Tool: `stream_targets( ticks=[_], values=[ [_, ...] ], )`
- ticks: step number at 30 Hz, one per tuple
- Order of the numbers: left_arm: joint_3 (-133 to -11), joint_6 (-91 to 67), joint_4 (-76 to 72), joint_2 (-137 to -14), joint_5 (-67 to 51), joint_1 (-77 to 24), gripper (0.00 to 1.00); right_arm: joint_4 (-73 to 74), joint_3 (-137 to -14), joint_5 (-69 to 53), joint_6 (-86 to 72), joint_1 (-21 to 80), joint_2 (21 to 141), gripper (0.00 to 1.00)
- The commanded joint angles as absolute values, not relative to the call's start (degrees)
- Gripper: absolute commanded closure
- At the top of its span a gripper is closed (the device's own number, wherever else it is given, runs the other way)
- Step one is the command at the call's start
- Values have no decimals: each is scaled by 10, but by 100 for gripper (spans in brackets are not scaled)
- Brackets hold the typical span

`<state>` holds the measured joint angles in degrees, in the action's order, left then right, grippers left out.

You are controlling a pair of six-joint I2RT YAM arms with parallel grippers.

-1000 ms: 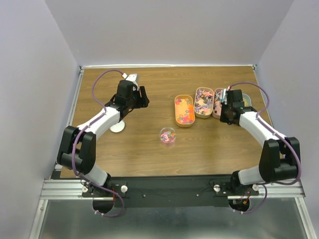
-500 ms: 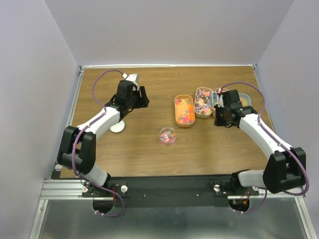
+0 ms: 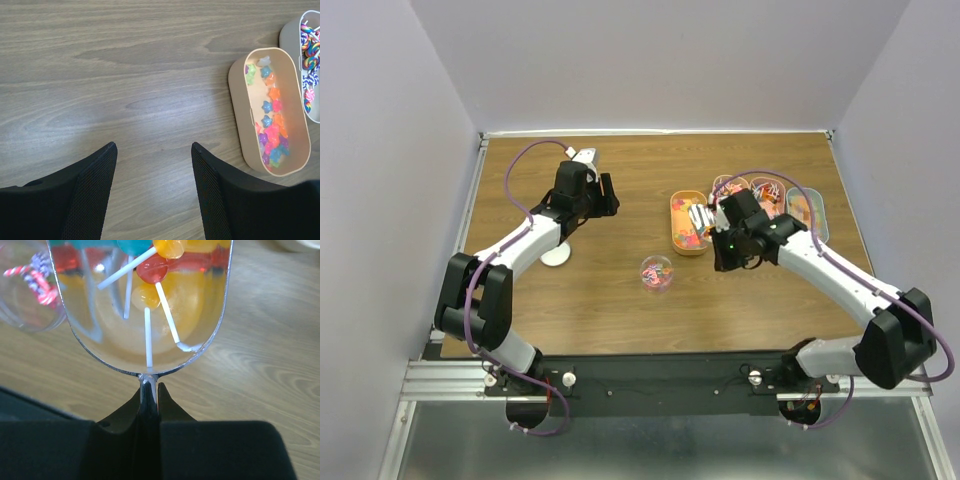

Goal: Pack the candies
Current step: Place the fake candies in the packing bottle.

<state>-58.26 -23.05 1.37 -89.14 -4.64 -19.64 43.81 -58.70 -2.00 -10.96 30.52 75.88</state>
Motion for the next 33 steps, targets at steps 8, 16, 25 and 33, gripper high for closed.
stream_targets(
  ticks=[8, 16, 25, 33],
  values=[
    [-589, -212, 9, -853, -24, -200, 31, 506, -615, -100, -159, 439, 810, 99],
    [-580, -203, 22, -824, -4, -201, 31, 558, -628, -141, -160, 468, 833, 99],
    [-579, -194, 32, -809, 37, -201, 31, 627, -673, -185, -149, 487, 886, 99],
    [-581, -191, 33, -805, 49, -201, 31, 706, -728, -226, -149, 487, 941, 99]
  ],
)
